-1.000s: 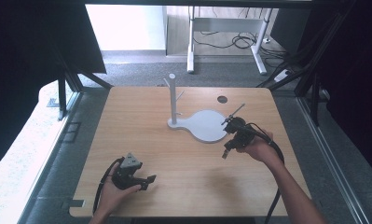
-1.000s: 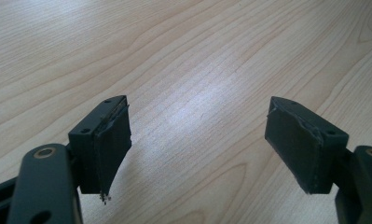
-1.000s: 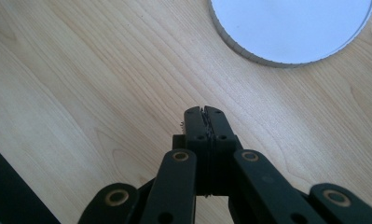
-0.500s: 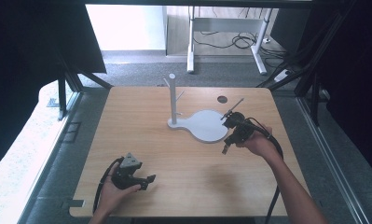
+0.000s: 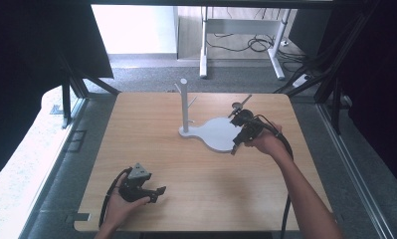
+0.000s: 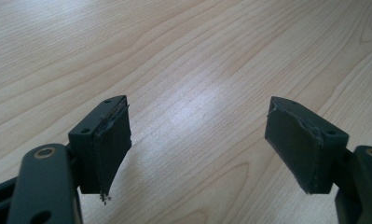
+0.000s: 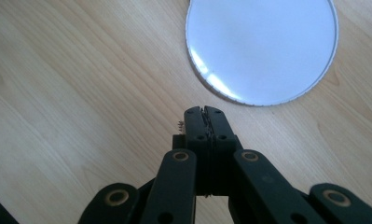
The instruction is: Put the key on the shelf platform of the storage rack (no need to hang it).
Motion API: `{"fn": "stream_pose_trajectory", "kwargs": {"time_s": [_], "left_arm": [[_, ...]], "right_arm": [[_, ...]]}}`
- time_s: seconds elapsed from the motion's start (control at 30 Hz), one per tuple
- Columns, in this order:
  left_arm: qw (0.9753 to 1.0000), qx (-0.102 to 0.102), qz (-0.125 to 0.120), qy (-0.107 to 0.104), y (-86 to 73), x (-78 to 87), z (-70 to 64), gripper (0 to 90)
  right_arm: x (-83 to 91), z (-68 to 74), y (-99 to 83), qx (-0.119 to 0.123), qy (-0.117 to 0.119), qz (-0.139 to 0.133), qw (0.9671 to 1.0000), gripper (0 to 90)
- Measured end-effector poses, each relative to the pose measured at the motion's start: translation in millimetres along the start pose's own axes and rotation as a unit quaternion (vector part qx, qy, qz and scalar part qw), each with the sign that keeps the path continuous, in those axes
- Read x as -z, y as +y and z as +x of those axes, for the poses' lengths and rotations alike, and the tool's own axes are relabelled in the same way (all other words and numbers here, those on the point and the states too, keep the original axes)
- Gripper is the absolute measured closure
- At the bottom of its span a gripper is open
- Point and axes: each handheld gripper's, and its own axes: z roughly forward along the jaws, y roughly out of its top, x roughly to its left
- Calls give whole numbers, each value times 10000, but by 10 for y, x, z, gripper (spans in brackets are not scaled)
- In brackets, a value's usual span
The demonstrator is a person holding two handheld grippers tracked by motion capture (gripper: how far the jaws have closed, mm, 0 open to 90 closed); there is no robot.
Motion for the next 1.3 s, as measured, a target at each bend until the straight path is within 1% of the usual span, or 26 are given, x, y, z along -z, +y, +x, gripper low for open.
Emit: {"fn": "stream_pose_trajectory", "kwargs": {"time_s": [0.23,0.53,0.7,0.87,1.07,1.23,1.3], "left_arm": [[10000,41,5,-14,-2,6,4,227],[10000,18,7,-14,-2,2,9,227],[10000,34,6,-21,-3,7,12,227],[10000,19,8,-10,-3,6,17,226],[10000,-2,17,-11,-3,6,22,226],[10000,23,14,-10,-5,9,23,226],[10000,48,11,-11,-6,11,21,226]], "right_arm": [[-51,-52,138,-63,49,-9,10000,899],[-104,-88,242,-103,78,-16,9999,899],[-117,-114,281,-200,103,-15,9997,899],[-148,-153,303,-209,93,-26,9997,899],[-159,-198,354,-280,75,-26,9996,899],[-166,-220,410,-308,5,-22,9995,899],[-172,-235,437,-323,14,-46,9995,899]]}}
